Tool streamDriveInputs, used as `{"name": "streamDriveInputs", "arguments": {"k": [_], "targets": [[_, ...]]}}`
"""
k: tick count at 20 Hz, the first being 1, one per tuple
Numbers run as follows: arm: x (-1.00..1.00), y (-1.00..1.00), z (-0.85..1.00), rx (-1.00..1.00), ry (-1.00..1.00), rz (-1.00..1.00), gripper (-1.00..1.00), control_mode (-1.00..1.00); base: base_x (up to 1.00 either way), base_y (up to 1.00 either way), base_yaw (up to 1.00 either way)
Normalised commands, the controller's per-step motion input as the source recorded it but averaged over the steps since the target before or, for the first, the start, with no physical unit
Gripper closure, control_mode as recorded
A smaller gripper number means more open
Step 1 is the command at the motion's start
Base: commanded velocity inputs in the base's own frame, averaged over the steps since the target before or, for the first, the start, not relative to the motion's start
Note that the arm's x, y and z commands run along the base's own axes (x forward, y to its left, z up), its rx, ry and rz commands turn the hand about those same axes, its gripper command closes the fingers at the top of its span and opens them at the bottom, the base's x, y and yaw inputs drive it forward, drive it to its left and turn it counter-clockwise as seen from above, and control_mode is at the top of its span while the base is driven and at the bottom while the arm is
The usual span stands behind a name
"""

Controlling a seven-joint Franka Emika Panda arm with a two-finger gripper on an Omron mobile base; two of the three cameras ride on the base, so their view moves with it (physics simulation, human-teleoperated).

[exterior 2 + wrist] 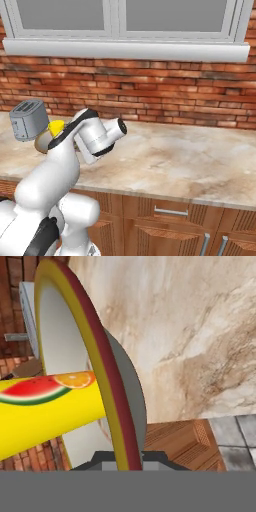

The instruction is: Place the cup inside the bowl on the dining table and move the bowl to any counter.

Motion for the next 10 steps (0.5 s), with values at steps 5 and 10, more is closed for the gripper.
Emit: {"name": "streamDriveInputs", "arguments": {"k": [5,10], "targets": [[0.33,-0.05,-0.06,0.0,0.0,-0.02,1.0,-1.0,0.0,0.0,0.0],[0.2,-0.01,0.0,0.0,0.0,-0.01,1.0,-1.0,0.0,0.0,0.0]]}}
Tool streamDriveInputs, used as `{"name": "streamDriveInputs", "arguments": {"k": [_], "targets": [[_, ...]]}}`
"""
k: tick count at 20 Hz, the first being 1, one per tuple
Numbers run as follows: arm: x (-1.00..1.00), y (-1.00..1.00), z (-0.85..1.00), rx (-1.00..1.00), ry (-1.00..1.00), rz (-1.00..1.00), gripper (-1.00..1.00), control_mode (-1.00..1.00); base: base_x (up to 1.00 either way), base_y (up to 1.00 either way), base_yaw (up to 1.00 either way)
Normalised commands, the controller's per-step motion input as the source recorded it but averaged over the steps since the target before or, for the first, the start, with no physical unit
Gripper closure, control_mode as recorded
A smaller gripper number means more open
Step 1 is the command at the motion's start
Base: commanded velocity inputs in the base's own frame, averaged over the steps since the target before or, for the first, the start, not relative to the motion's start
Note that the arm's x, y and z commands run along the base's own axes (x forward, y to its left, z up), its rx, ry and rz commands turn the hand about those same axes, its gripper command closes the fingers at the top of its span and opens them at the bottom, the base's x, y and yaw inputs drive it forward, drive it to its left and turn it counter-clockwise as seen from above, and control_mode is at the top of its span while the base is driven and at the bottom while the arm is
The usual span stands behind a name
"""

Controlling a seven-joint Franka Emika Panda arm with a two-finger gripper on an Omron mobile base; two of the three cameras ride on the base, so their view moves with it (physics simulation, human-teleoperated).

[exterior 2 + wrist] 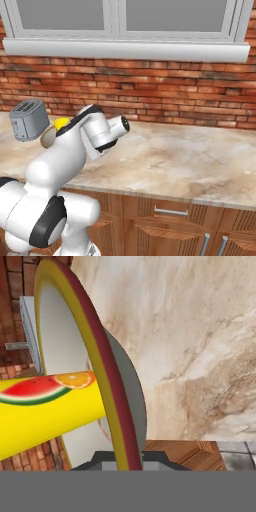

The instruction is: Place the cup inside the bowl on the dining table and move the bowl to any counter.

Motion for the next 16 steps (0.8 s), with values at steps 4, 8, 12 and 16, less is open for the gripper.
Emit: {"name": "streamDriveInputs", "arguments": {"k": [4,8,12,16], "targets": [[0.22,0.0,-0.03,0.0,0.04,-0.03,1.0,-1.0,0.0,0.0,0.0],[0.15,0.0,-0.05,0.0,0.04,-0.03,1.0,-1.0,0.0,0.0,0.0],[0.09,0.0,-0.1,0.0,0.02,-0.03,1.0,-1.0,0.0,0.0,0.0],[0.02,0.0,-0.15,0.0,0.0,-0.03,1.0,-1.0,0.0,0.0,0.0]]}}
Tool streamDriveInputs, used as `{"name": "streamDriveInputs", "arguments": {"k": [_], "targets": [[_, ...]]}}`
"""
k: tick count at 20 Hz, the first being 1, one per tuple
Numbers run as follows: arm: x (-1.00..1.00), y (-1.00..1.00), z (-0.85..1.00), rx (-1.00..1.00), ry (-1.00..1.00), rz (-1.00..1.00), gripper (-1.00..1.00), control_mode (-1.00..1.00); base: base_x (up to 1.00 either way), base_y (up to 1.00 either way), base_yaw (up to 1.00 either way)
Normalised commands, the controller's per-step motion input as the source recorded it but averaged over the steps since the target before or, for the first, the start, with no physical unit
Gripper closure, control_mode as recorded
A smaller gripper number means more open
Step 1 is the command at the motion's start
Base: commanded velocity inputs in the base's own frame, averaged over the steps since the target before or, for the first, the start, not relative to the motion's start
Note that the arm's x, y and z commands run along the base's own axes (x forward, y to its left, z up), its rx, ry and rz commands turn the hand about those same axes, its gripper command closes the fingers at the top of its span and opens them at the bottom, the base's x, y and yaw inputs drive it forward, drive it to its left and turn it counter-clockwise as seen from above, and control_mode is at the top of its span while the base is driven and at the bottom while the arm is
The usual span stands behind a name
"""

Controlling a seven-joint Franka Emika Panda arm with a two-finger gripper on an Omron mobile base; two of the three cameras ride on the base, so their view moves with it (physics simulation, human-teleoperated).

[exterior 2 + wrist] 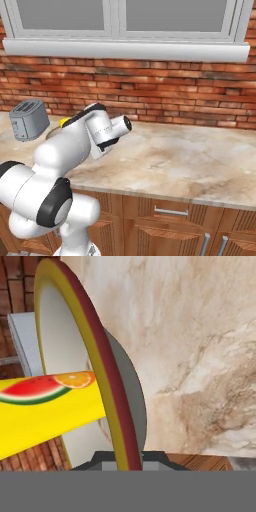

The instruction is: Place the cup inside the bowl on the dining table and move the bowl to any counter.

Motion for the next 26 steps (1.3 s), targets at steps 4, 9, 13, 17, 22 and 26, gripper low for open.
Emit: {"name": "streamDriveInputs", "arguments": {"k": [4,9,13,17,22,26], "targets": [[0.0,0.0,-0.19,0.0,0.0,-0.02,1.0,-1.0,0.0,0.0,0.0],[0.0,0.0,-0.2,0.0,0.0,-0.02,1.0,-1.0,0.0,0.0,0.0],[0.0,0.0,-0.19,0.0,0.0,-0.02,1.0,-1.0,0.0,0.0,0.0],[0.0,0.0,-0.15,0.0,0.0,-0.02,1.0,-1.0,0.0,0.0,0.0],[0.0,0.0,-0.16,-0.01,0.0,-0.03,1.0,-1.0,0.0,0.0,0.0],[0.02,0.0,-0.11,-0.02,0.0,-0.02,1.0,-1.0,0.0,0.0,0.0]]}}
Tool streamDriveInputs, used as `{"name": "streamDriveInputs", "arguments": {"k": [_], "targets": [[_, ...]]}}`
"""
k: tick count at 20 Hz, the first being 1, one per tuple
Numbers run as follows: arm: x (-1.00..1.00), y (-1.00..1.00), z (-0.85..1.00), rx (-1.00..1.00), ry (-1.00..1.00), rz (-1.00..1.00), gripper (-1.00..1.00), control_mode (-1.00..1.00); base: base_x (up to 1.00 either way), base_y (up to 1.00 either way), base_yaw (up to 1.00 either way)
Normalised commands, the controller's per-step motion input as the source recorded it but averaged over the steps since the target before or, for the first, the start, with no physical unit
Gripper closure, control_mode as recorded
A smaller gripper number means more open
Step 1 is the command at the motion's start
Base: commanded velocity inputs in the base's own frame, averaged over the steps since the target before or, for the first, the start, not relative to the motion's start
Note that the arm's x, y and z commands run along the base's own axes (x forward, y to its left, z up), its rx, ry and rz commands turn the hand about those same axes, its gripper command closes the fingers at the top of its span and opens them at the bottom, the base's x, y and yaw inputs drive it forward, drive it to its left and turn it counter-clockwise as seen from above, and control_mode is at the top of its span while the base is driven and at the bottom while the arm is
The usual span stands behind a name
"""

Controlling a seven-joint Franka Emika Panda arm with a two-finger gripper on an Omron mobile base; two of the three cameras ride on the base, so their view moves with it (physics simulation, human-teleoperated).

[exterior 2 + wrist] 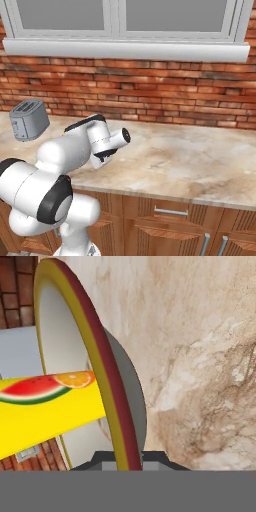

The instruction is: Place the cup inside the bowl on the dining table and move the bowl to any counter.

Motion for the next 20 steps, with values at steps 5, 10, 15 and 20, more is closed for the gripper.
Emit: {"name": "streamDriveInputs", "arguments": {"k": [5,10,15,20], "targets": [[0.01,0.0,-0.15,-0.02,0.0,-0.02,1.0,-1.0,0.0,0.0,0.0],[0.0,0.0,-0.13,-0.02,0.0,-0.02,1.0,-1.0,0.0,0.0,0.0],[0.0,0.0,-0.12,-0.02,0.0,-0.02,1.0,-1.0,0.0,0.0,0.0],[0.0,0.0,-0.09,-0.01,0.0,-0.02,1.0,-1.0,0.0,0.0,0.0]]}}
